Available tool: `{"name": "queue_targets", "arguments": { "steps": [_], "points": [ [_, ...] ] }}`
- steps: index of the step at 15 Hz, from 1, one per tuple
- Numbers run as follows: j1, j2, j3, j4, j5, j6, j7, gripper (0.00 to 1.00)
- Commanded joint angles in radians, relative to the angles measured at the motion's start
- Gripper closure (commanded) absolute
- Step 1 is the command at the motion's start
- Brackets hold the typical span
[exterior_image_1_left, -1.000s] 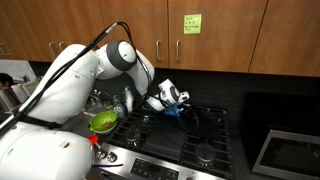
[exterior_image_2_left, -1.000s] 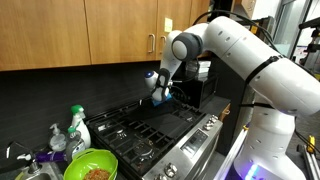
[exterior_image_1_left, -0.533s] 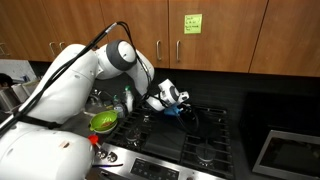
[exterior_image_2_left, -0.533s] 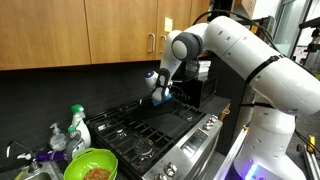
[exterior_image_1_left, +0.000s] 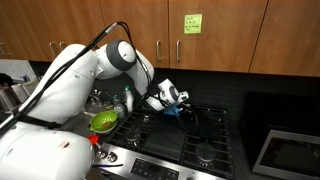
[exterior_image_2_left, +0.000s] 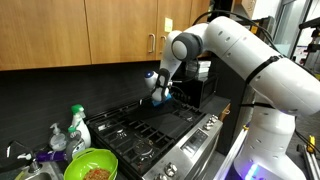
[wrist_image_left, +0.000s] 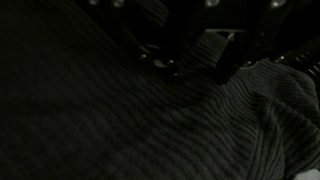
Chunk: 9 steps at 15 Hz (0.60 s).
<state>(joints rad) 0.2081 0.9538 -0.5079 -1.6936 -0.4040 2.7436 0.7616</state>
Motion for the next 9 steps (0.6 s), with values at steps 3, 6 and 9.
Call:
{"name": "queue_targets", "arguments": {
  "steps": [3,6,9],
  "points": [
    [0.003,0.008,-0.003,0.008,0.030,0.005,-0.020,1.00],
    [0.004,0.008,-0.005,0.008,0.030,0.003,-0.018,1.00],
    [0.004,0.007,-0.006,0.006,0.031,0.002,-0.016,1.00]
  ]
}}
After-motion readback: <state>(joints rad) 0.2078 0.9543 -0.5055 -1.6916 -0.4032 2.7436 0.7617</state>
